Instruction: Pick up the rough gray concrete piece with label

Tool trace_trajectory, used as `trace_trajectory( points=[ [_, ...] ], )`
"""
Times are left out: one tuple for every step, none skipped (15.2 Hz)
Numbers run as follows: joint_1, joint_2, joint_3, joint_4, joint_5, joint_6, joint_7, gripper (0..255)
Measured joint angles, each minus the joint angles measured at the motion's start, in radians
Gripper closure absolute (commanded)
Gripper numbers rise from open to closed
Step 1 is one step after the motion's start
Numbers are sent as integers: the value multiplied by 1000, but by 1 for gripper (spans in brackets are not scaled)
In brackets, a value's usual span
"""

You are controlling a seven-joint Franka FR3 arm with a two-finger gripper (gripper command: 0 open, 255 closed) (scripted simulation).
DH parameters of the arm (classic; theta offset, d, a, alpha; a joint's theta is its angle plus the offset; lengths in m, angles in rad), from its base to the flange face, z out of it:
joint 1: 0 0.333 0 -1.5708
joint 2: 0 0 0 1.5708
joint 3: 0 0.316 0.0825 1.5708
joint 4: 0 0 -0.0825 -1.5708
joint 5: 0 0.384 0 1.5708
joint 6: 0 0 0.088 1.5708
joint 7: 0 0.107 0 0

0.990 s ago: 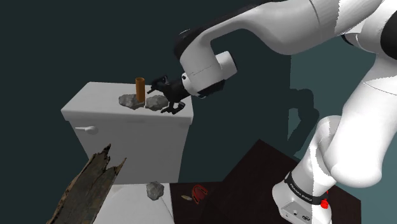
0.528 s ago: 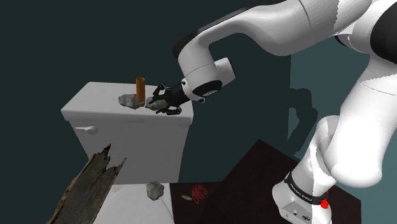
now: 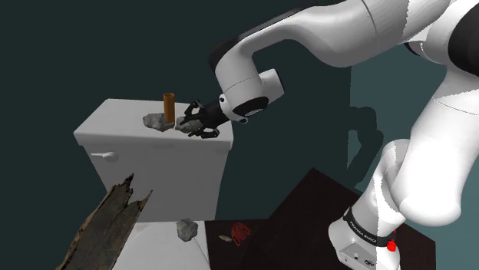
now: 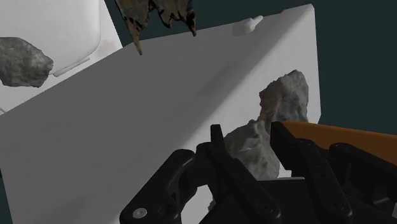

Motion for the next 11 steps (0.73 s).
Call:
trace_trajectory(
  points=[
    [-3, -7, 4, -5, -35, 2, 37, 255],
    [-5, -18, 9, -13, -71, 4, 77, 255],
    [-7, -28, 13, -21, -111, 5, 119, 255],
    [-9, -37, 16, -27, -160, 5, 171, 255],
    [-9, -46, 19, -34, -213, 7, 227, 255],
    [-9, -57, 21, -42, -262, 8, 279, 255],
    [-9, -72, 22, -54, -309, 6, 328, 255],
    [-9, -81, 22, -61, -361, 5, 382, 255],
    [-10, -90, 20, -67, -408, 2, 428, 255],
    [-11, -104, 20, -78, -459, 0, 481, 255],
    [-13, -114, 18, -86, -507, -5, 529, 255]
  ],
)
